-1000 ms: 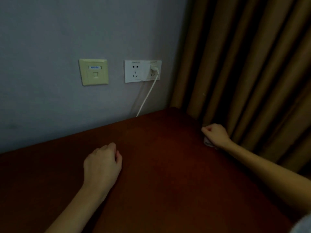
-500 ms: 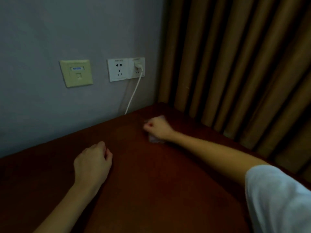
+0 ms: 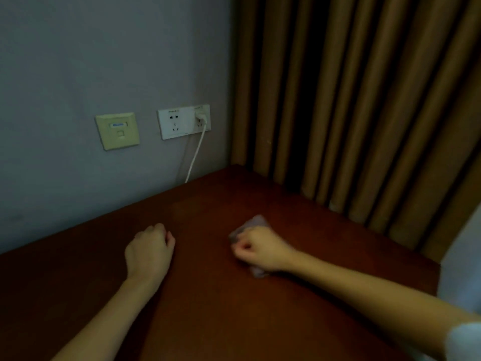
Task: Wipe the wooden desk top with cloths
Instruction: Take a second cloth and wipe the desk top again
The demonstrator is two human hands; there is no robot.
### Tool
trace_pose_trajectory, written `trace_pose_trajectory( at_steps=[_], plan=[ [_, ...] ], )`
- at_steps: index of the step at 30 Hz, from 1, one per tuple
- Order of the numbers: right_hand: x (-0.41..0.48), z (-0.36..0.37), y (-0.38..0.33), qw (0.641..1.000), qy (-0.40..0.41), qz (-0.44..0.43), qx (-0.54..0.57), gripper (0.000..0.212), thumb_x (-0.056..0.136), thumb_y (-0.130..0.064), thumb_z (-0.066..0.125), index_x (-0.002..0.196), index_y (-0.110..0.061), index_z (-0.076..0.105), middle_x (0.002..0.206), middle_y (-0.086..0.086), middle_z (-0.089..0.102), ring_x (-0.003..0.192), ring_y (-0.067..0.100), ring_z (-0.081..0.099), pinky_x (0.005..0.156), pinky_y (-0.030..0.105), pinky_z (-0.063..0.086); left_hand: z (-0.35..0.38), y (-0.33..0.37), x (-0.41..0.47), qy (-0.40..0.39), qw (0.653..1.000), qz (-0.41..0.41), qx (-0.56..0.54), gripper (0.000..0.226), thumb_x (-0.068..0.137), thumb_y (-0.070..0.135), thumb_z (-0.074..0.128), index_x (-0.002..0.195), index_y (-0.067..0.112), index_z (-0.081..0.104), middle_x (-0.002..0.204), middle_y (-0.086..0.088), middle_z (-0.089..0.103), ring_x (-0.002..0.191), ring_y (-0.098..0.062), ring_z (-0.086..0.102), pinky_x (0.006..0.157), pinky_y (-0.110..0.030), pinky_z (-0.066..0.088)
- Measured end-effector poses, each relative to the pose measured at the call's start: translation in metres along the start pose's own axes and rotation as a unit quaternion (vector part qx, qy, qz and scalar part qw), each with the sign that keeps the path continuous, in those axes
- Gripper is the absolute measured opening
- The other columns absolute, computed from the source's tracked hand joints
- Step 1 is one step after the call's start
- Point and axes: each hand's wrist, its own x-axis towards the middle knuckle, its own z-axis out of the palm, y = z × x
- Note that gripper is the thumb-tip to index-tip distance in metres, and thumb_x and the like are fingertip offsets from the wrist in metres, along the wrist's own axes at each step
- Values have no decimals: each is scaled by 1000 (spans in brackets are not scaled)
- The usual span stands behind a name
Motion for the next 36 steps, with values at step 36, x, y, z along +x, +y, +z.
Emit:
trace_pose_trajectory(
  at_steps=[36],
  plan=[
    [-73,-52,81,934,131,332,27,36,93,-24,50,57,-18,57,47,-5,54,28,2,47,31,16,35,-3,71,-75,-28,996,66,-48,27,91,29,53,66,20,51,65,7,48,59,-8,48,48,-24,32]
  ],
)
